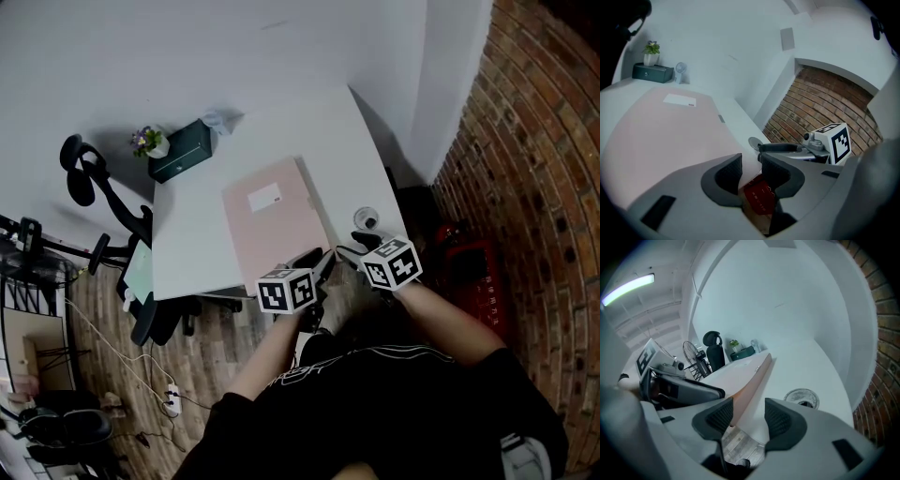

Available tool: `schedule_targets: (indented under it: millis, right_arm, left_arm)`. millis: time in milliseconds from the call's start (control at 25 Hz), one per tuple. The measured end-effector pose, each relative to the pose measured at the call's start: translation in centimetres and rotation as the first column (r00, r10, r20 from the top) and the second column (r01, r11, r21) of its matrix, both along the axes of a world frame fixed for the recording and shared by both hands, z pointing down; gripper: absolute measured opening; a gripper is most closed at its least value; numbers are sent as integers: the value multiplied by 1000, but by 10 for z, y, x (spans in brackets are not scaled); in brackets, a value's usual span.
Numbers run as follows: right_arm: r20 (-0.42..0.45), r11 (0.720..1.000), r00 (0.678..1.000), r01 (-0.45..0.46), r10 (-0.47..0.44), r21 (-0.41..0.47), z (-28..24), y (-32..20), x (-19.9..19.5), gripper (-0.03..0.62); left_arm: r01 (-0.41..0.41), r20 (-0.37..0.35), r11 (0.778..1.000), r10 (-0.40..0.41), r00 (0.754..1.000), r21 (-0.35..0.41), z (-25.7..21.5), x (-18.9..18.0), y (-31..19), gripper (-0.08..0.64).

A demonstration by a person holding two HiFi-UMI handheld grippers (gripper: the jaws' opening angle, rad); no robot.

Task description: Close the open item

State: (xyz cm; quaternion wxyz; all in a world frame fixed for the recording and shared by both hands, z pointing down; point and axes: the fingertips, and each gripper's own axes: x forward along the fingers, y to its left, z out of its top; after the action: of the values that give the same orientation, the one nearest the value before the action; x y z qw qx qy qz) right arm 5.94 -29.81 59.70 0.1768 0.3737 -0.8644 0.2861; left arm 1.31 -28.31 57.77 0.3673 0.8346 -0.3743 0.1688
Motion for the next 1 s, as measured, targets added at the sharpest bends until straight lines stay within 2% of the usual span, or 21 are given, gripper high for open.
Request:
schedule_targets:
  millis: [120,200,280,360,480,560,640,720,840,960,1000]
  right_arm:
    - [-9,1000,1000,-9,9,14,-3,-2,10,212]
    - [-6,1000,1000,-16,16,15,-4,-2,17,212]
    - [5,1000,1000,-24,24,9,-6,0,22,212]
    - [21,1000,999,-25,25,7,-12,4,24,212]
    - [73,1000,997,-16,15,15,-29,11,23,209]
    - [150,1000,988,-20,18,11,-48,18,22,204]
    - [243,999,970,-34,31,9,-70,26,19,193]
    - [297,999,954,-42,33,23,-92,36,16,162]
    - [306,997,952,-31,9,68,-117,54,9,107]
    - [278,993,959,33,-65,117,-136,81,-5,56]
    - [276,990,957,52,-86,129,-142,90,-10,16]
  left_arm:
    - [-21,19,1000,21,1000,-7,2,3,2,148]
    - [-48,-16,999,47,999,-27,2,8,5,153]
    - [-73,-61,996,70,996,-49,2,12,10,202]
    - [-83,-60,995,80,995,-53,2,11,11,227]
    - [-91,-54,994,87,995,-61,-3,9,12,242]
    - [-102,-85,993,97,992,-58,-9,9,16,242]
    - [-114,-132,993,108,985,-38,-19,7,21,242]
    - [-118,-168,993,116,979,2,-35,2,28,239]
    - [-108,-177,992,119,977,73,-64,-8,38,196]
    - [-102,-159,983,127,979,155,-97,-20,58,131]
    - [-105,-150,977,134,980,183,-108,-24,66,102]
